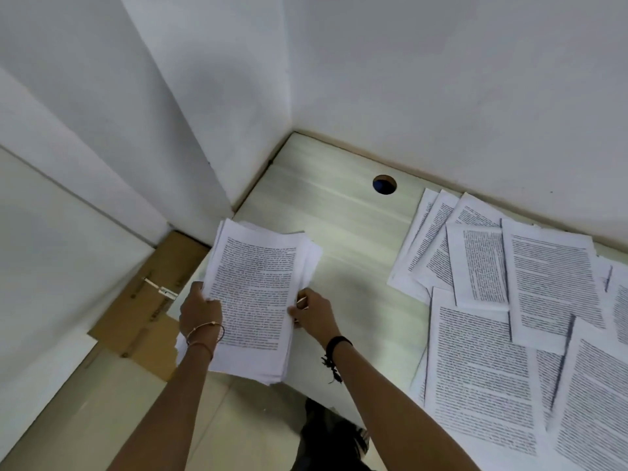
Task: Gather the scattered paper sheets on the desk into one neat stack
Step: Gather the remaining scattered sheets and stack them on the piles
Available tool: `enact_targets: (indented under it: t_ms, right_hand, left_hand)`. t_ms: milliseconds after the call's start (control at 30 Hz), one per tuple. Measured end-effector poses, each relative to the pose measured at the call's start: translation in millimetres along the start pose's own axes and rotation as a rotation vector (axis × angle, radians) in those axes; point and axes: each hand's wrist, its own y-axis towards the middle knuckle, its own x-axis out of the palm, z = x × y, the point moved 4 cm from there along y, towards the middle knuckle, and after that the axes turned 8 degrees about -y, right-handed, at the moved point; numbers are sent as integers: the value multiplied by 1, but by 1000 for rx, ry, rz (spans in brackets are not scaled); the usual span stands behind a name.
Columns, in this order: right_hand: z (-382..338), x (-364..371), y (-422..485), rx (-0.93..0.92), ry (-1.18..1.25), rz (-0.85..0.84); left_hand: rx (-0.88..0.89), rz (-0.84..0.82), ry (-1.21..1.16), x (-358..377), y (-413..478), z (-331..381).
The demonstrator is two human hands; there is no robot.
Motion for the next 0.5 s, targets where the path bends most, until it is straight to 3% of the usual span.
enact_targets:
  t_ms: [200,367,500]
  right_hand:
    - [7,13,0,67,-379,121]
    - [9,11,0,21,-353,134]
    - [15,-7,4,13,-288,236]
  left_hand:
    - [56,-339,232,14,38,-28]
    - [136,-418,381,26,57,-19]
    - [183,-480,403,46,63,0]
